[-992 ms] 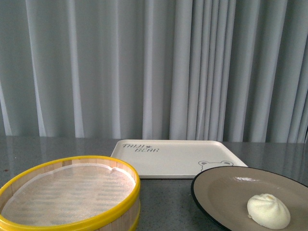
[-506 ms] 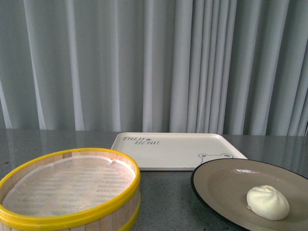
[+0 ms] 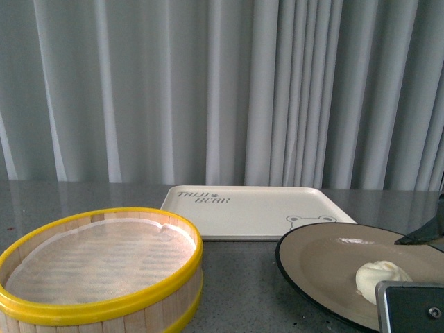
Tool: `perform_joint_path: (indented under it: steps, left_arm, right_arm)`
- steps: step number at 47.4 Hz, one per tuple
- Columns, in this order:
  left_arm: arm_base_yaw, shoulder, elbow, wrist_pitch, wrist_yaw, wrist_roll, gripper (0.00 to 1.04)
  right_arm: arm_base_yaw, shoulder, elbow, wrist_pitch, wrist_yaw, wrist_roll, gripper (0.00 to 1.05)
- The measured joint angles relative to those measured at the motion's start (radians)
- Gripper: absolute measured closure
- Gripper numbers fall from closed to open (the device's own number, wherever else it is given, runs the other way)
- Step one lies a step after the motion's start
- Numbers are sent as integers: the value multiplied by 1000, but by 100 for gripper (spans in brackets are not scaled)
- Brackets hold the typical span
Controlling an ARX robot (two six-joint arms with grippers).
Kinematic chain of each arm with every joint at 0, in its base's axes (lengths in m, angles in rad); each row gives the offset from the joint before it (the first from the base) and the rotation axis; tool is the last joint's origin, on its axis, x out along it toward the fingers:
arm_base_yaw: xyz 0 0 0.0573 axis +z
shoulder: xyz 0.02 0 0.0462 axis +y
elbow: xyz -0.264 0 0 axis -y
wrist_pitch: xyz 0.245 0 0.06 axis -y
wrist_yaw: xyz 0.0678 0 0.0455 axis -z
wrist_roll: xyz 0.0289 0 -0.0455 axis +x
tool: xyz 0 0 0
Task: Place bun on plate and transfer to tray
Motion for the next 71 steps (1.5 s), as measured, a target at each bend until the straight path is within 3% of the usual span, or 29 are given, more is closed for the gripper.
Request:
perform_joint_path:
  steps: [28, 32, 53, 71]
  left_arm:
    - [0, 0, 0, 0, 0, 0, 7]
    - [0, 0, 0, 0, 0, 0, 7]
    - [0, 0, 0, 0, 0, 0, 7]
    - [0, 0, 0, 0, 0, 0, 7]
  right_arm:
    - [43, 111, 29, 82, -5, 14, 10]
    - [49, 116, 32, 85, -4, 31, 28]
    - [41, 69, -58, 107, 4, 43, 101]
    - [37, -15, -121, 270, 24, -140, 102]
